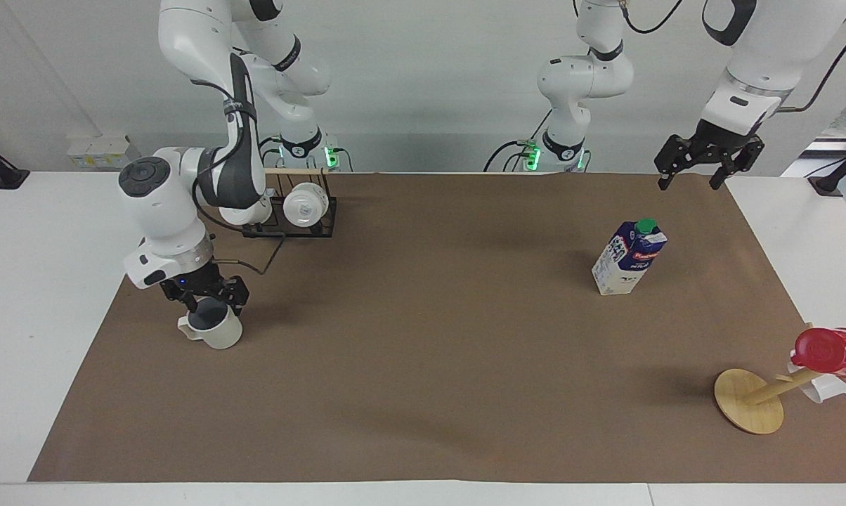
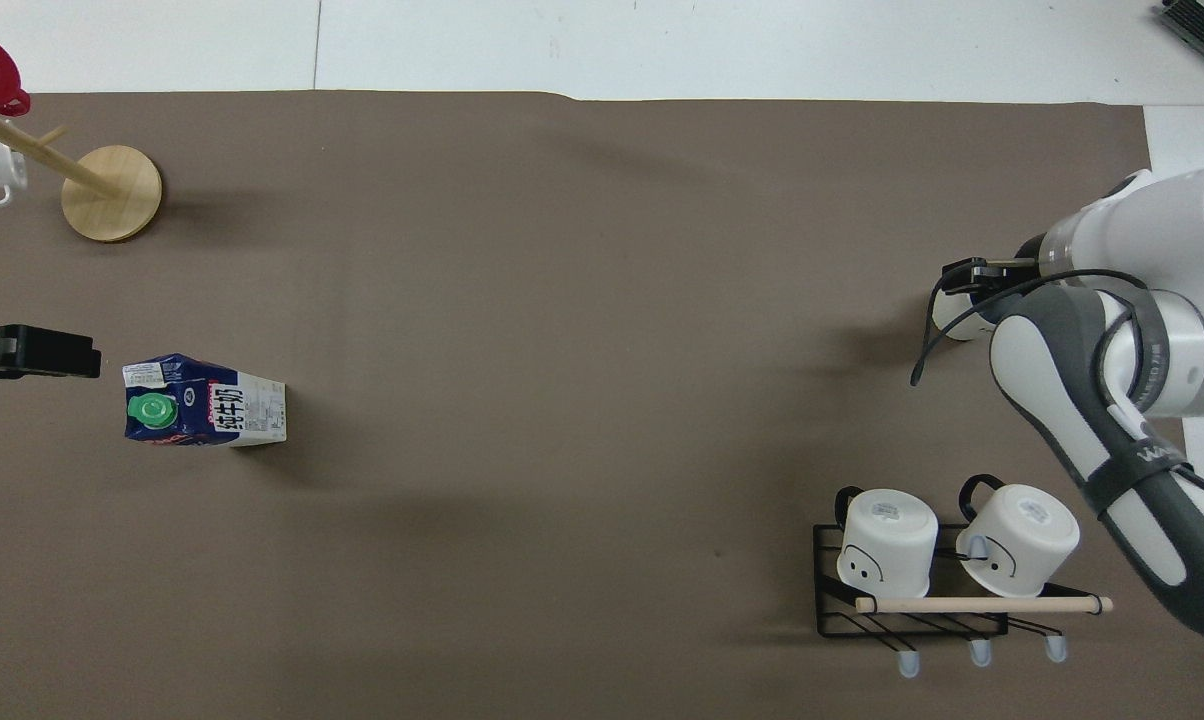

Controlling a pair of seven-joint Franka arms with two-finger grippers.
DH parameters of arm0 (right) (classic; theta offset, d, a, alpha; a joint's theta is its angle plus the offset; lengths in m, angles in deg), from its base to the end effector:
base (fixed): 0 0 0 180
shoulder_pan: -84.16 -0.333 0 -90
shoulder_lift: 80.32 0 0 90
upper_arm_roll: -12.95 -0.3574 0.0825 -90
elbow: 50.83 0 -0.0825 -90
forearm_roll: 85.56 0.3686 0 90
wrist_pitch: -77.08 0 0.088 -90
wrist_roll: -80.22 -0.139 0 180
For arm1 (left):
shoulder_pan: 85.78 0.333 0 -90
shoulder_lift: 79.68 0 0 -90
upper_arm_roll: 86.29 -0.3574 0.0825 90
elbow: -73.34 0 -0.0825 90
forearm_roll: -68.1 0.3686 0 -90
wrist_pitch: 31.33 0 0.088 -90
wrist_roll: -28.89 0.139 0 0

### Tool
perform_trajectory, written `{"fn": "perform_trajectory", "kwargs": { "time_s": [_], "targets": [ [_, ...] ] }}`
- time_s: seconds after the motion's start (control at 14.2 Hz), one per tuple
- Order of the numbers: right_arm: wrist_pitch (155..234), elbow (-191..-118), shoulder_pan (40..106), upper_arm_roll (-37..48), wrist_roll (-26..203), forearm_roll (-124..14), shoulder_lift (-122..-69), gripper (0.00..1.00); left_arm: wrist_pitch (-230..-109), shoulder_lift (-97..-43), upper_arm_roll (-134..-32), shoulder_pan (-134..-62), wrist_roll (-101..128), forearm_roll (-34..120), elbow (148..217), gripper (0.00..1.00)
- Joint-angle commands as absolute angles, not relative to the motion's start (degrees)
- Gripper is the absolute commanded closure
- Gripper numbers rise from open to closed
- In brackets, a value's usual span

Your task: Place cup and milk on table

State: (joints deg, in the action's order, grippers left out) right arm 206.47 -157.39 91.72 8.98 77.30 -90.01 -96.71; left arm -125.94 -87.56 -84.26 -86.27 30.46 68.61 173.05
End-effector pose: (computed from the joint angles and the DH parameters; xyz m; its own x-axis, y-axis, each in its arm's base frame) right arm 0.6356 -0.0469 0.3935 0.9911 -0.0688 0.1143 -0.0738 -0.9965 0.0399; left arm 0.4979 -0.0220 0.6344 0.9963 -0.0719 0.0480 -0.0712 -0.9973 -0.0151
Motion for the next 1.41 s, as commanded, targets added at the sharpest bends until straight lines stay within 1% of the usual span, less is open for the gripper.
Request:
{"fn": "perform_trajectory", "kwargs": {
  "time_s": [0.0, 0.07, 0.14, 0.21, 0.28, 0.49, 0.7, 0.84, 0.91, 1.12, 1.34],
  "targets": [
    [210.0, -159.5, 92.0, 8.9, 78.8, -88.9, -96.8, 0.27, -125.3, -87.9, -84.1, -86.7, 30.9, 69.2, 172.6, 0.0],
    [211.4, -160.4, 92.1, 8.9, 78.9, -88.9, -96.9, 0.37, -125.2, -87.9, -84.1, -86.6, 30.8, 69.2, 172.7, 0.0],
    [212.2, -161.0, 92.0, 8.9, 78.9, -88.9, -97.0, 0.54, -125.2, -87.9, -84.2, -86.0, 30.7, 69.2, 172.7, 0.0],
    [212.1, -161.0, 92.0, 8.9, 79.0, -89.0, -97.0, 0.78, -125.1, -87.9, -84.7, -85.7, 30.7, 69.2, 172.7, 0.0],
    [212.1, -160.8, 92.0, 8.8, 79.0, -89.0, -97.3, 1.0, -125.1, -87.9, -84.9, -85.6, 30.4, 69.2, 172.8, 0.0],
    [211.7, -159.3, 91.1, 8.4, 78.3, -89.0, -97.1, 1.0, -125.5, -88.5, -84.9, -85.4, 31.0, 69.2, 173.5, 0.0],
    [209.2, -157.8, 87.6, 8.3, 78.0, -88.9, -94.6, 1.0, -125.5, -88.7, -84.9, -85.3, 31.0, 69.1, 174.3, 0.0],
    [204.9, -154.6, 84.8, 8.2, 73.0, -89.0, -94.2, 1.0, -125.5, -89.9, -84.9, -85.9, 30.7, 69.1, 176.7, 0.0],
    [204.4, -153.9, 83.3, 7.8, 69.8, -89.0, -94.3, 1.0, -125.7, -90.2, -84.8, -86.1, 30.7, 69.1, 177.7, 0.0],
    [202.3, -149.3, 76.6, 7.6, 57.9, -89.7, -95.0, 1.0, -128.5, -91.5, -84.4, -86.3, 30.9, 69.0, 182.2, 0.0],
    [195.3, -143.2, 69.5, 7.6, 49.4, -89.7, -96.8, 1.0, -134.1, -92.5, -84.4, -86.3, 31.0, 69.1, 186.9, 0.0]
  ]
}}
